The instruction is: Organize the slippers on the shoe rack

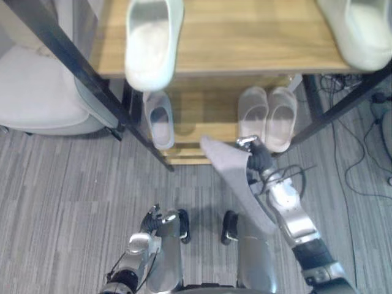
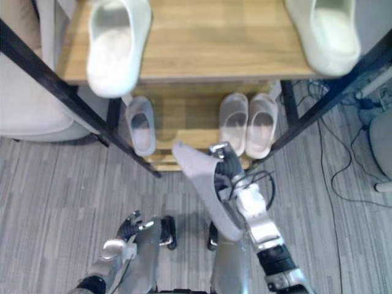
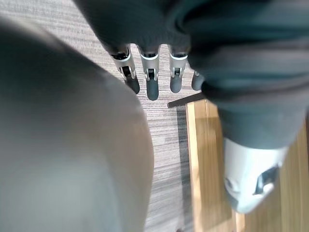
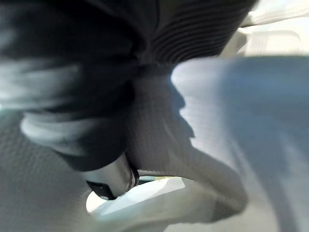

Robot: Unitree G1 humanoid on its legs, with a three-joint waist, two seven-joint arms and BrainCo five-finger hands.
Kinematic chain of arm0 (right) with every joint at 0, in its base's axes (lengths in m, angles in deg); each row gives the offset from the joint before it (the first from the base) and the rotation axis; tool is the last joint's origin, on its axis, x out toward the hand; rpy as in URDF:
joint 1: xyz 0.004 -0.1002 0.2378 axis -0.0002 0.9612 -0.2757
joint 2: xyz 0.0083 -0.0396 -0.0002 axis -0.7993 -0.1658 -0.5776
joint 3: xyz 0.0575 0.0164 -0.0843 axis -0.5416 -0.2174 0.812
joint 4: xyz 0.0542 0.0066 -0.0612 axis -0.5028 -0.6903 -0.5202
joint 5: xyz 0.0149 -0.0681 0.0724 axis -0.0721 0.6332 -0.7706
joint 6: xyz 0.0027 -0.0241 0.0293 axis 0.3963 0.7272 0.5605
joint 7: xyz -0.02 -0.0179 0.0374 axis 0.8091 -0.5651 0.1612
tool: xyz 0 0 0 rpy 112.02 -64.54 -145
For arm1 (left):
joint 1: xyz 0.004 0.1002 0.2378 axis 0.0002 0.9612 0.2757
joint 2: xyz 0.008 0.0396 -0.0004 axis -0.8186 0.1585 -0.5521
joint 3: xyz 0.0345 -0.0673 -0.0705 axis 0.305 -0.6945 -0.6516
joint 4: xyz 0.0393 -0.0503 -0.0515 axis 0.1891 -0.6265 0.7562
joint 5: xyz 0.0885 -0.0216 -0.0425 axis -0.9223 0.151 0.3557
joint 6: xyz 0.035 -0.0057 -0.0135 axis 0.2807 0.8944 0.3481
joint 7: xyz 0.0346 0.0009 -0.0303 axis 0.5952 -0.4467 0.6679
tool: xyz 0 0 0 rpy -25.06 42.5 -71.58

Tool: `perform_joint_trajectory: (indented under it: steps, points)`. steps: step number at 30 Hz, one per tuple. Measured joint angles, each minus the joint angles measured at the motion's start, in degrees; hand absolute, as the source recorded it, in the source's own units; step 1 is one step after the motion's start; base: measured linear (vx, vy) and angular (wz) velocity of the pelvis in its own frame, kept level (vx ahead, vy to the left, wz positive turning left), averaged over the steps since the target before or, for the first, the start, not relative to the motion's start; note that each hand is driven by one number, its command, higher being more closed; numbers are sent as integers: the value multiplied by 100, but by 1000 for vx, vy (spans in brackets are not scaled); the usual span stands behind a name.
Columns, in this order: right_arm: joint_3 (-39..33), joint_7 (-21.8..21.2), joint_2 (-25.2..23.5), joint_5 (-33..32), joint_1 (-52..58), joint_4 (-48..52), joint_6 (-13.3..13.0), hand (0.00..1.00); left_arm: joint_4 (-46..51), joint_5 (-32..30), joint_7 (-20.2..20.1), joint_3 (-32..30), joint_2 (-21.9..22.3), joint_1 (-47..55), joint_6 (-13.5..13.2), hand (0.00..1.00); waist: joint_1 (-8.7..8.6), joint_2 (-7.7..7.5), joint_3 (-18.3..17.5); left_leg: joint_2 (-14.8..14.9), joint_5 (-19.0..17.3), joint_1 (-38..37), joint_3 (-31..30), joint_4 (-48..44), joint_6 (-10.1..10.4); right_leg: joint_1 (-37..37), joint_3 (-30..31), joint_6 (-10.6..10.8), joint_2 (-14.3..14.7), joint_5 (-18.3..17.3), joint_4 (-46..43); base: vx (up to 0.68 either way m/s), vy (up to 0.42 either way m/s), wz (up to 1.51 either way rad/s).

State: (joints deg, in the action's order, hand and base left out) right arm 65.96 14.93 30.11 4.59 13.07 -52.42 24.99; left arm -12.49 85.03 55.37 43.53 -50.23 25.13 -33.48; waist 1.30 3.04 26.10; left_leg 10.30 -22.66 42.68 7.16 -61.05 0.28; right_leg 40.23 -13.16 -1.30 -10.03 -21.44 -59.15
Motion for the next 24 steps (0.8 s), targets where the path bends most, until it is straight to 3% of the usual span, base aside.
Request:
perform_joint_trajectory:
  steps: [5,13,19,24]
  points:
    - [-119,458,180,246,-966,-24,2,100,567,138,118,-493,45,-330,-101,0,212,0,314,122,-339,1095,-92,-1126,-97,1104,84,-25,-125,-359,-1127,-128,11,-6]
    - [-193,978,184,919,-1938,-8,140,100,986,166,332,-964,56,-407,-100,0,457,-30,405,112,-352,1940,-210,-1614,-114,1858,-16,-87,-350,-456,-1664,-67,3,5]
    - [-213,1346,45,1595,-3036,-472,416,100,513,108,498,-966,124,-113,200,0,576,-137,467,21,-323,2397,-348,-1849,-54,2220,-115,-123,-513,-609,-1978,-16,-23,13]
    - [-211,1581,-88,1993,-3740,-1465,756,100,586,112,628,-831,240,-72,174,0,796,-137,466,-56,-308,2716,-488,-2009,-18,2427,-207,-167,-614,-698,-2175,-32,-27,12]
